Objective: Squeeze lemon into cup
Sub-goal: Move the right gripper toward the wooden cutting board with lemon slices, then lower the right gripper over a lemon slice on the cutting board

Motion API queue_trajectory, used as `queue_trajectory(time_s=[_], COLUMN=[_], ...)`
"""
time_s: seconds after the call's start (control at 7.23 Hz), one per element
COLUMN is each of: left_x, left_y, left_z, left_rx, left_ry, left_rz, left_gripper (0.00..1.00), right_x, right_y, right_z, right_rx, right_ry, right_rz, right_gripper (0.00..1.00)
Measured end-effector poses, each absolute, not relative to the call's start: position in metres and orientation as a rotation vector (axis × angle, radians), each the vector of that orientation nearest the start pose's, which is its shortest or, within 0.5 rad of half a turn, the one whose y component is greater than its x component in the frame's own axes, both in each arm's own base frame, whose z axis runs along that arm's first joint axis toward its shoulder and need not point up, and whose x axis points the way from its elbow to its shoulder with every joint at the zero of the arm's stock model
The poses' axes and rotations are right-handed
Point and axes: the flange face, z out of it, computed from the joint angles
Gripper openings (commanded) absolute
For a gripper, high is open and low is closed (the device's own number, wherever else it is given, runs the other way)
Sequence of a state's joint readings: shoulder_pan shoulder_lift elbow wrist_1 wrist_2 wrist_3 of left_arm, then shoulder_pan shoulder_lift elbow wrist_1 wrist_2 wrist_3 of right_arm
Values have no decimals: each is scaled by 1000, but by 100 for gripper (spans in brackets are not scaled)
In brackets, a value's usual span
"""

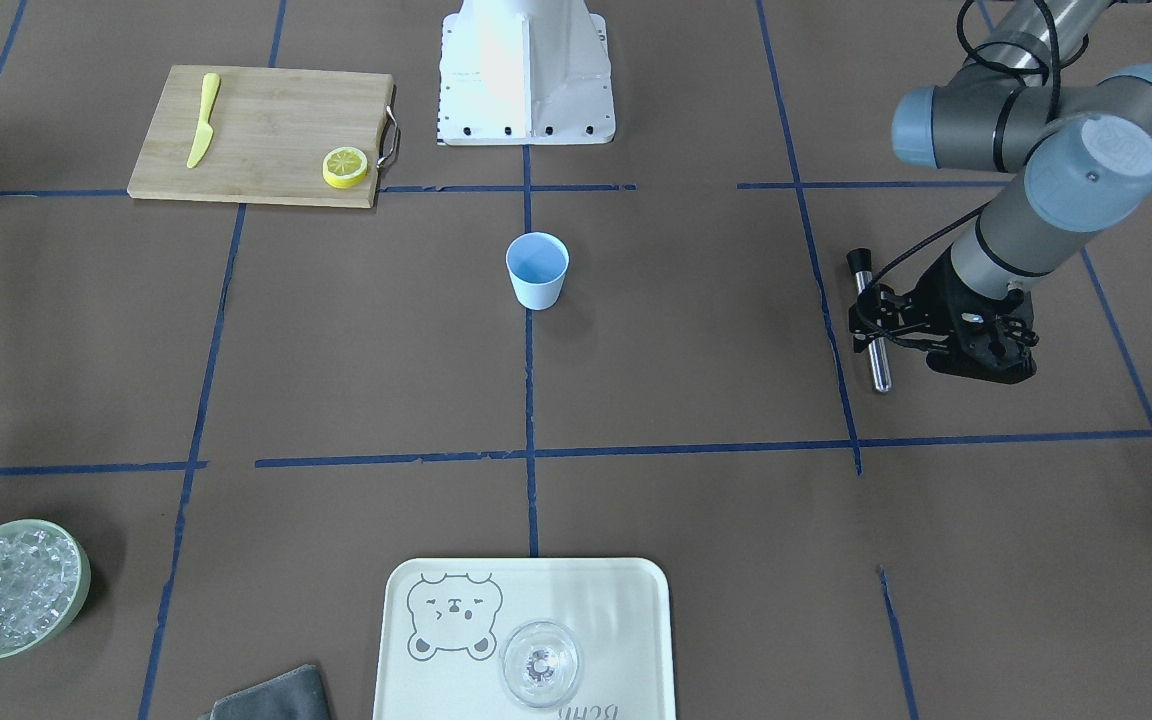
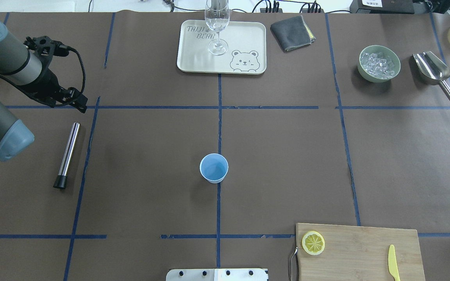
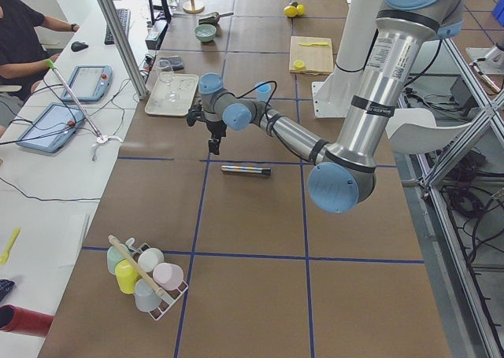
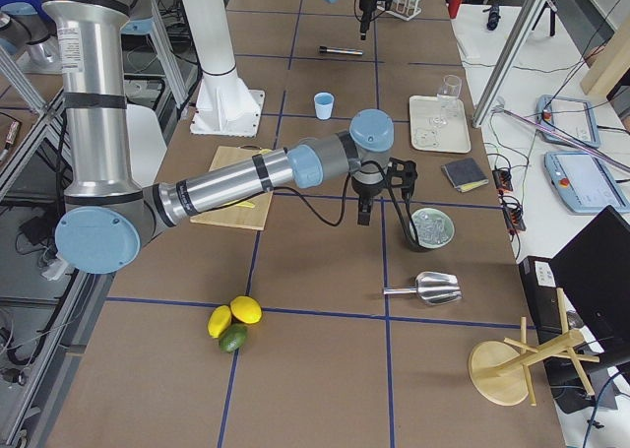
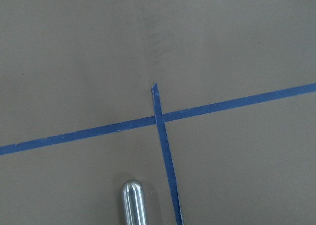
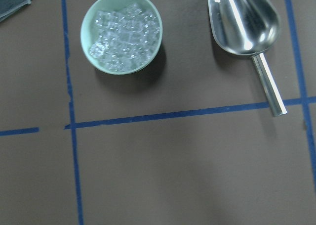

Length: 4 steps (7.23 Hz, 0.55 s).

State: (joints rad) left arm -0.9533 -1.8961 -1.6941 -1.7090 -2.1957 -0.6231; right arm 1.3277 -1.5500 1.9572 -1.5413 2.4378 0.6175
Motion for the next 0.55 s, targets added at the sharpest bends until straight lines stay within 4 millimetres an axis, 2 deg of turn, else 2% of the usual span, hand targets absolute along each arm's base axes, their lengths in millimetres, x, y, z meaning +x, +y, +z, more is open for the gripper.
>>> queue_trajectory(time_s=[0.14, 0.55], left_x=[298, 305], left_y=[-549, -558], left_z=[412, 438], left_rx=[111, 126], left_ry=[823, 831], left_rz=[179, 185], left_gripper=[100, 100], right_x=[-93, -214], right_y=[-470, -405], right_z=[422, 352], right_rx=[-2, -39], right_ry=[-953, -918], right_rz=[146, 98], right_gripper=[100, 100])
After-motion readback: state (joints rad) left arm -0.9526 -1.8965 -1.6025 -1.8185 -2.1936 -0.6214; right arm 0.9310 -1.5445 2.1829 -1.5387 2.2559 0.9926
